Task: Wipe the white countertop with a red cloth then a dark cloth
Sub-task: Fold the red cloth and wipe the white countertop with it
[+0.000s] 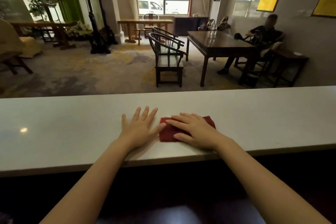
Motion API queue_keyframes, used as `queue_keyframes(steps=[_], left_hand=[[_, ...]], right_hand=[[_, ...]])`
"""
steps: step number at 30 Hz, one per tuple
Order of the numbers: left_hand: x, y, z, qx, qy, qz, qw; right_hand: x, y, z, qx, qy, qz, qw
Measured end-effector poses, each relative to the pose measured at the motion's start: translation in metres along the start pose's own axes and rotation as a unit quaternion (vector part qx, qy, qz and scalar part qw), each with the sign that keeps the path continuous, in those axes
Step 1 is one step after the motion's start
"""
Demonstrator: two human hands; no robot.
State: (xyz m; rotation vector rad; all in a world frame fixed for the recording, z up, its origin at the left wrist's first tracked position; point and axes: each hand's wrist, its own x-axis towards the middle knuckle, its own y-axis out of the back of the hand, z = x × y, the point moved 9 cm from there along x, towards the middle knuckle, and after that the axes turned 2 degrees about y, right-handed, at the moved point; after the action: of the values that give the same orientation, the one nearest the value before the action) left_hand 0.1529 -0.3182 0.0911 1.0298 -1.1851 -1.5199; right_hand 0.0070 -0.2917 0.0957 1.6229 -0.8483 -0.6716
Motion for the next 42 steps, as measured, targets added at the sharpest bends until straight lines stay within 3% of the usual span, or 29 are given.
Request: queue_keyframes(steps=[4, 11, 22, 30, 35, 42], left_hand=[[-0.005, -0.007, -0.035, 0.033, 0.042, 0.007, 0.999], [-0.008, -0.013, -0.039, 0.032, 0.041, 0.019, 0.998], [-0.004, -0.017, -0.041, 0.032, 0.034, 0.033, 0.998], [-0.005, -0.016, -0.040, 0.030, 0.029, 0.044, 0.998], [-0.003, -0.018, -0.041, 0.038, 0.034, 0.038, 0.998], [-0.002, -0.018, -0.041, 0.046, 0.037, 0.025, 0.998]], right_hand=[[0.010, -0.003, 0.009, -0.013, -0.041, 0.020, 0.999], [0.030, 0.008, 0.050, -0.021, -0.215, 0.049, 0.975], [-0.044, -0.002, 0.047, -0.031, -0.197, 0.030, 0.979], [-0.050, 0.020, 0.112, -0.053, -0.367, 0.065, 0.927], [0.013, 0.013, 0.065, -0.037, -0.326, 0.092, 0.940], [0.063, -0.008, -0.007, 0.000, -0.229, 0.065, 0.971]])
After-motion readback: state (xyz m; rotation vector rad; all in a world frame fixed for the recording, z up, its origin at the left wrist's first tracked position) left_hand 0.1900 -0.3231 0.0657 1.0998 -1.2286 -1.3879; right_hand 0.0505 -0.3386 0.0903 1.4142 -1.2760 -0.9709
